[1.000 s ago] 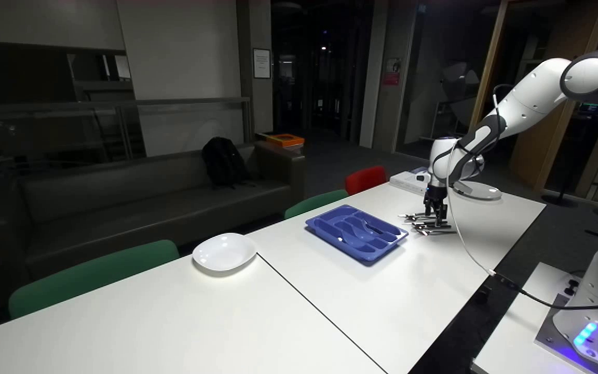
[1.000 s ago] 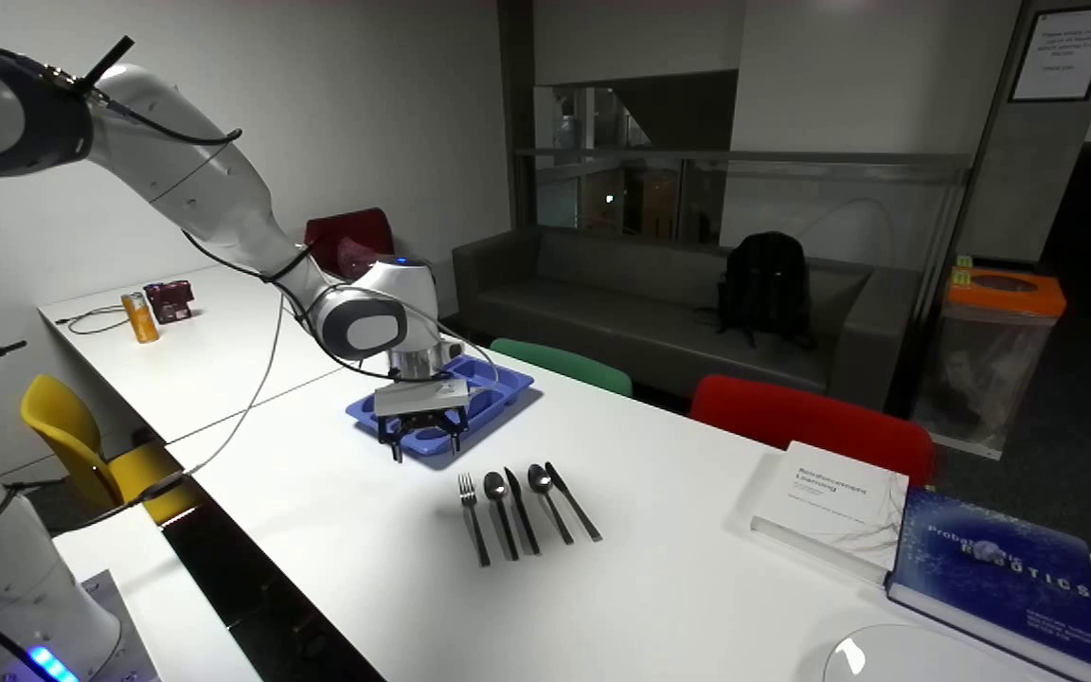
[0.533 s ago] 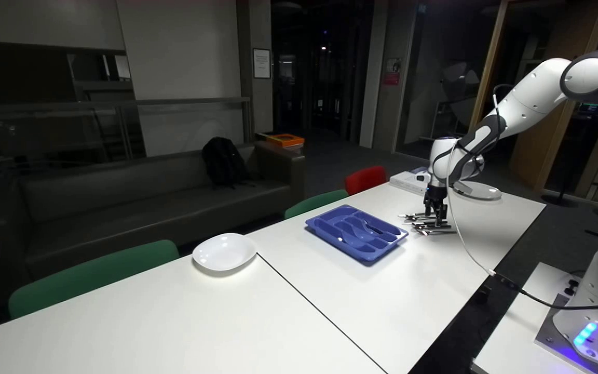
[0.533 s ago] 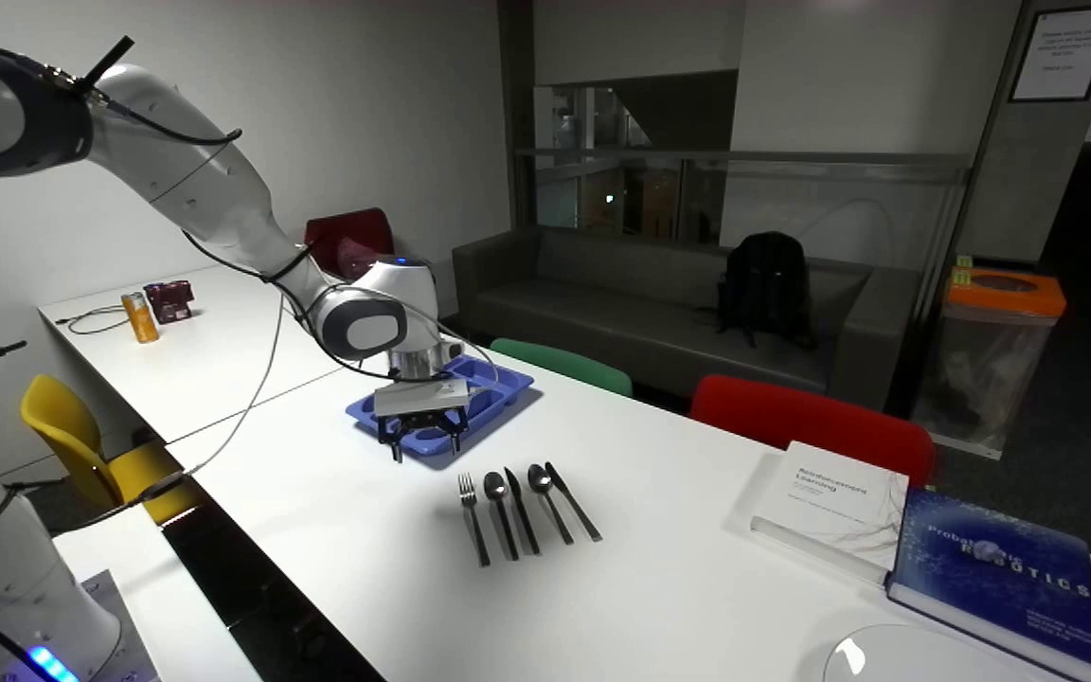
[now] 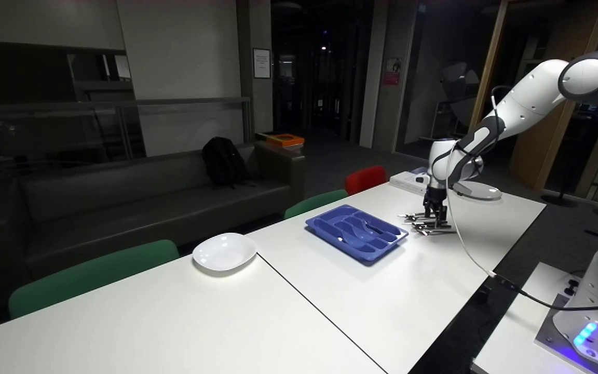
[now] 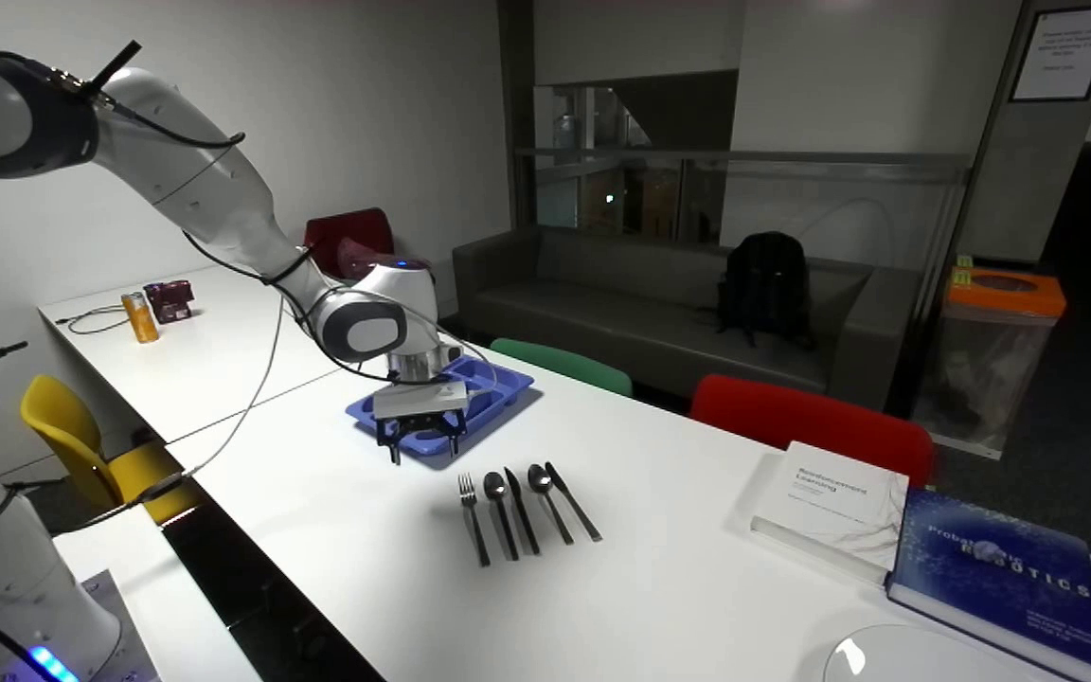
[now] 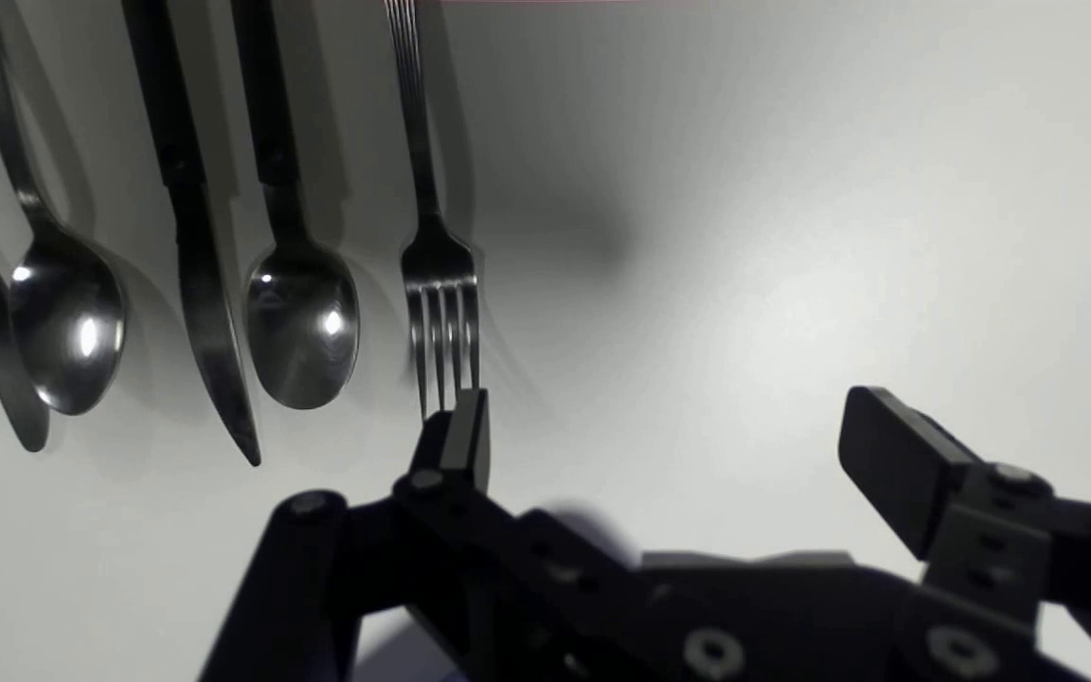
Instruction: Pick up the silver cutlery from the counter and place it on the blue tray
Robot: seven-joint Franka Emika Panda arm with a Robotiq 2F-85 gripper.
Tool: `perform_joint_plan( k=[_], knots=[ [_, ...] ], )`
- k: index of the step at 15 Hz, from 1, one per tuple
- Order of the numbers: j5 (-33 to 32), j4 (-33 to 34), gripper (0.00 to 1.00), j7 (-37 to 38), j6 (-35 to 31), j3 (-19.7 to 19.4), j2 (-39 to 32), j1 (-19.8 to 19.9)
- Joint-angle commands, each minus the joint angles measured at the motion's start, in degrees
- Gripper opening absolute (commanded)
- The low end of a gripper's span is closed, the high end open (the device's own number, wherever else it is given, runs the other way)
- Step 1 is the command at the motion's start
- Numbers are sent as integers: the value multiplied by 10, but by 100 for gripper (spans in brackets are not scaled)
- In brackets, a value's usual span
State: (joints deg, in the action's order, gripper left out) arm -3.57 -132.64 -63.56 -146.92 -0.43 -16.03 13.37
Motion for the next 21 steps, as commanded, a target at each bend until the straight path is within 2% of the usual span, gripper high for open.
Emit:
perform_joint_plan(
  k=[1, 15, 18, 21],
  knots=[
    [-3, 4, 100, -1, 4, -10, -1, -4],
    [-49, 1, 100, -10, 10, -35, 3, -2],
    [-68, -1, 100, -36, 2, -38, 0, 3],
    [-58, -8, 100, -70, -17, -38, -2, 13]
  ],
)
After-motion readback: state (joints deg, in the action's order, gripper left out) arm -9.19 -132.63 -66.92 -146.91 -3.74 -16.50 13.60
